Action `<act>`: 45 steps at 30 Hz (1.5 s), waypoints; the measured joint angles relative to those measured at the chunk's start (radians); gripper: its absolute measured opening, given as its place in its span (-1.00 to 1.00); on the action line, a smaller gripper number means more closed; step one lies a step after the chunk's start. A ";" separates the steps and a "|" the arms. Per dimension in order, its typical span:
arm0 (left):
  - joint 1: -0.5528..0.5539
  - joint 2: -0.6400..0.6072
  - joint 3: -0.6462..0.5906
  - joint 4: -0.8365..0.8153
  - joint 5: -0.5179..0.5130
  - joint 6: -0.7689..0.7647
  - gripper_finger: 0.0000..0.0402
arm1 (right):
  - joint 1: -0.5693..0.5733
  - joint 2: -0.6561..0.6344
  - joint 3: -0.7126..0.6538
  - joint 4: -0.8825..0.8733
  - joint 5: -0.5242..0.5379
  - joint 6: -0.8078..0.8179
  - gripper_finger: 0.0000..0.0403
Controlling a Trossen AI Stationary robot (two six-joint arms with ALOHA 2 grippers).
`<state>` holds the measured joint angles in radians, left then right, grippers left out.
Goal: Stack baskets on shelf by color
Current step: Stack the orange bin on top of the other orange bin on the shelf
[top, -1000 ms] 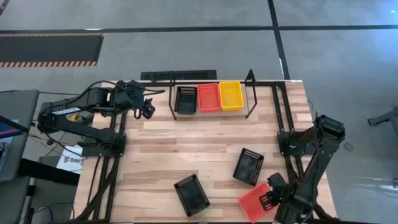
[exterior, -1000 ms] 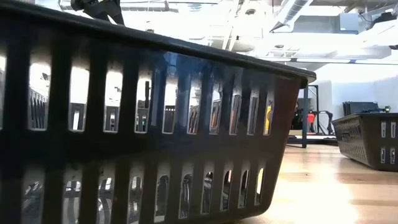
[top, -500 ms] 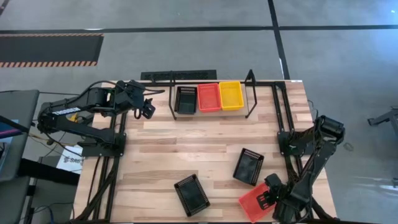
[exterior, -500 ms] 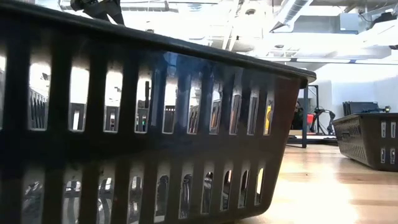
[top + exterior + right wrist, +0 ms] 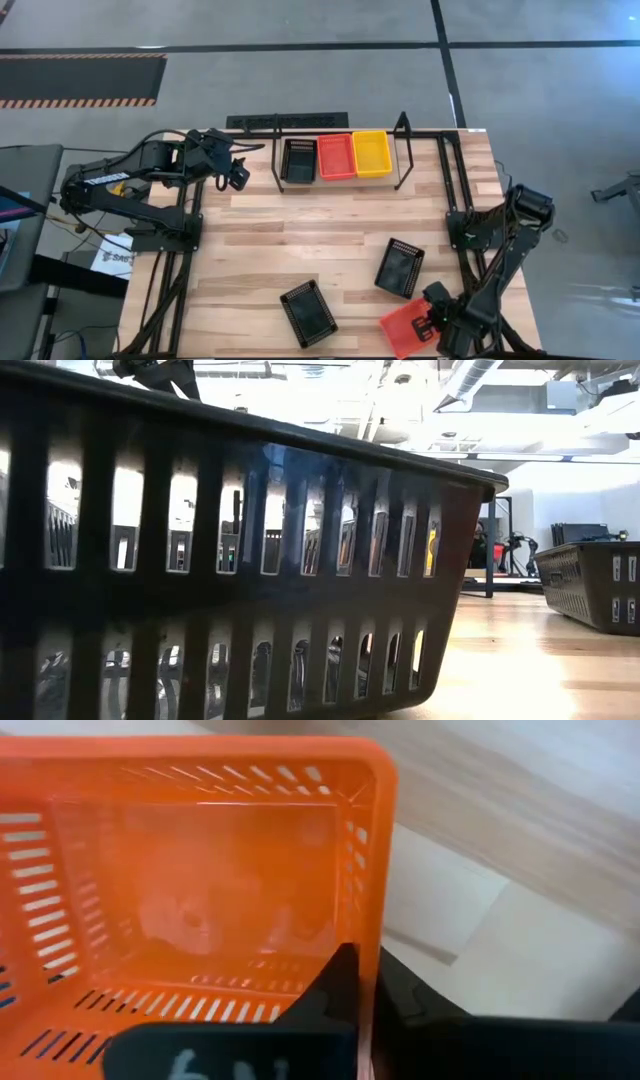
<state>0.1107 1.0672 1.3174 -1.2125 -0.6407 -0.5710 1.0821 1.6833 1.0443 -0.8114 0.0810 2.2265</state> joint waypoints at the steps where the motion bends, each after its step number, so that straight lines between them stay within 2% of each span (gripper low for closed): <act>1: 0.000 0.000 0.000 0.000 0.000 0.002 0.20 | -0.006 -0.006 0.000 0.003 0.000 -0.001 -0.92; 6: 0.000 0.000 0.000 0.000 0.000 0.010 0.20 | -0.063 -0.061 0.052 -0.011 0.032 -0.068 -0.96; 11: 0.000 0.000 0.000 -0.001 0.007 0.027 0.20 | -0.161 -0.128 0.202 -0.080 0.171 -0.289 -0.97; 16: 0.000 0.000 0.000 -0.001 0.008 0.028 0.20 | -0.304 -0.166 0.434 -0.228 0.326 -0.656 -0.98; 21: 0.000 0.000 0.000 -0.002 0.008 0.043 0.20 | -0.527 -0.168 0.690 -0.394 0.332 -1.137 -0.98; 27: 0.000 0.000 0.000 -0.004 0.035 0.088 0.20 | -0.879 -0.157 0.961 -0.431 0.221 -1.708 -0.98; 34: 0.000 0.000 0.000 -0.002 0.047 0.150 0.20 | -1.265 -0.157 1.102 -0.415 0.126 -2.087 -0.98; 39: 0.000 0.000 0.000 -0.001 0.048 0.159 0.20 | -1.480 -0.103 1.102 -0.337 -0.086 -2.258 -0.98; 45: 0.000 0.000 0.000 0.000 0.035 0.114 0.20 | -1.656 0.050 1.102 -0.312 -0.395 -2.481 -0.98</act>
<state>0.1108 1.0668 1.3174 -1.2128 -0.6052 -0.4566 -0.5735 1.7332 2.1464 -1.1237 -0.3143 -0.2550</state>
